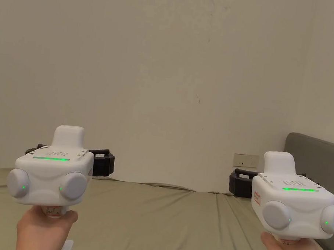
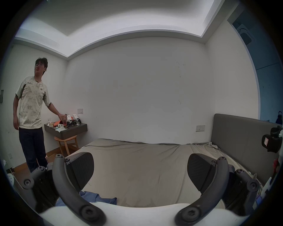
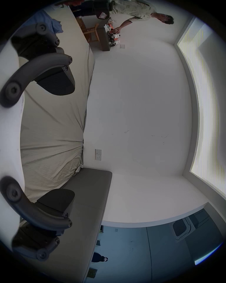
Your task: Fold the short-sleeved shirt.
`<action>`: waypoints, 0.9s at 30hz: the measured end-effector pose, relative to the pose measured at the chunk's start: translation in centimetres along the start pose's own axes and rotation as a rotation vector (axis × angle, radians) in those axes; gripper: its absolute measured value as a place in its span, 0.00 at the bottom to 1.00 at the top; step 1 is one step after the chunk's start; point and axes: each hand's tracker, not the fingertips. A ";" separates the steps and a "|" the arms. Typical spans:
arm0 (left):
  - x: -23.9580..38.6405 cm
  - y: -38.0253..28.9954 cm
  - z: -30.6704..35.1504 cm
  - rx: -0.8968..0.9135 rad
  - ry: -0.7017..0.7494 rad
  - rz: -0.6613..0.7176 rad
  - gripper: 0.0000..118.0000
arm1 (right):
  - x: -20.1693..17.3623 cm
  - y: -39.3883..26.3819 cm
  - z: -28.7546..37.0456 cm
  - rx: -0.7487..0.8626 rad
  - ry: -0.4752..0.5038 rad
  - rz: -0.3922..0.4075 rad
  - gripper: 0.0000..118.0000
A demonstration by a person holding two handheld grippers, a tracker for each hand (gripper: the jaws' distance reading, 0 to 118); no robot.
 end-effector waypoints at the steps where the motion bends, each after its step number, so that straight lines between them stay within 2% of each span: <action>1: 0.0 0.0 0.0 0.000 0.000 -0.002 1.00 | 0.0 0.0 0.0 0.000 0.001 0.001 1.00; 27: 0.2 1.0 0.9 0.020 0.008 -0.003 1.00 | -0.2 0.9 0.8 0.006 0.005 0.010 1.00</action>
